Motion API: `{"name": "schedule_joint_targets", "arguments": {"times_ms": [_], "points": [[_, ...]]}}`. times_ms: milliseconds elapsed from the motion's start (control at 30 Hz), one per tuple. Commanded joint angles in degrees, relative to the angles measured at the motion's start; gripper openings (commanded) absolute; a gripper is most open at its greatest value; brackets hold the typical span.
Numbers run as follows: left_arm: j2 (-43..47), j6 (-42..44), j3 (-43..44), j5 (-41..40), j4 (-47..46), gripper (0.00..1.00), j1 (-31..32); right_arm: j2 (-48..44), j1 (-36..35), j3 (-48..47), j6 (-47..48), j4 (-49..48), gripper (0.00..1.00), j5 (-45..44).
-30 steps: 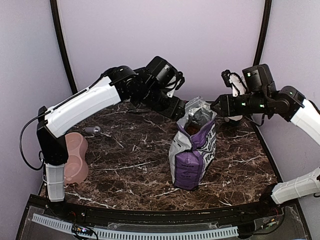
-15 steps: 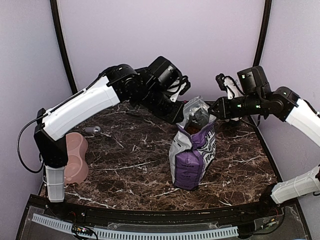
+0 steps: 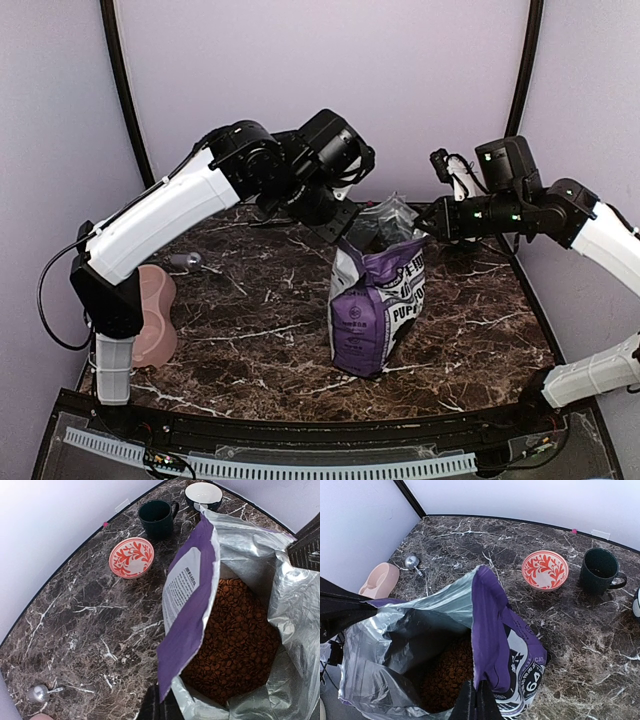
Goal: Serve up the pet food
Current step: Open the seal of the pet food bag.
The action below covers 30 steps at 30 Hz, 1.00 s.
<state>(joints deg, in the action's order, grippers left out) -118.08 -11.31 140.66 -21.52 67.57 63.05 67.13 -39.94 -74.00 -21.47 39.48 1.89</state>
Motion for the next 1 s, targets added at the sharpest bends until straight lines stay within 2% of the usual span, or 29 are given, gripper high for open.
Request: {"name": "schedule_joint_targets", "arguments": {"times_ms": [0, 233, 367, 500, 700, 967], "points": [[8.0, 4.3, 2.2, -12.4, -2.5, 0.0, -1.2, -1.3, 0.5, 0.9, 0.4, 1.3, 0.0, -2.8], [7.9, 3.2, -1.0, -7.5, -3.2, 0.0, -1.2, -1.0, 0.5, 1.6, 0.6, -0.4, 0.01, -2.1], [7.9, 2.0, -3.3, -6.3, -3.5, 0.0, -1.2, -1.4, 0.5, 1.3, 0.7, -0.8, 0.24, -3.6], [8.2, 1.5, -5.9, -5.7, -4.0, 0.0, -1.3, -5.0, 0.6, 1.5, 0.4, -0.4, 0.3, -12.3], [9.3, 2.1, -7.1, -5.6, -4.6, 0.0, -2.1, -9.4, 4.0, 3.4, -0.9, 3.0, 0.33, -21.8], [12.1, 7.7, -7.0, -4.1, -6.9, 0.0, -5.0, -7.0, 8.8, 10.8, -2.6, 2.0, 0.35, -15.5]]}}
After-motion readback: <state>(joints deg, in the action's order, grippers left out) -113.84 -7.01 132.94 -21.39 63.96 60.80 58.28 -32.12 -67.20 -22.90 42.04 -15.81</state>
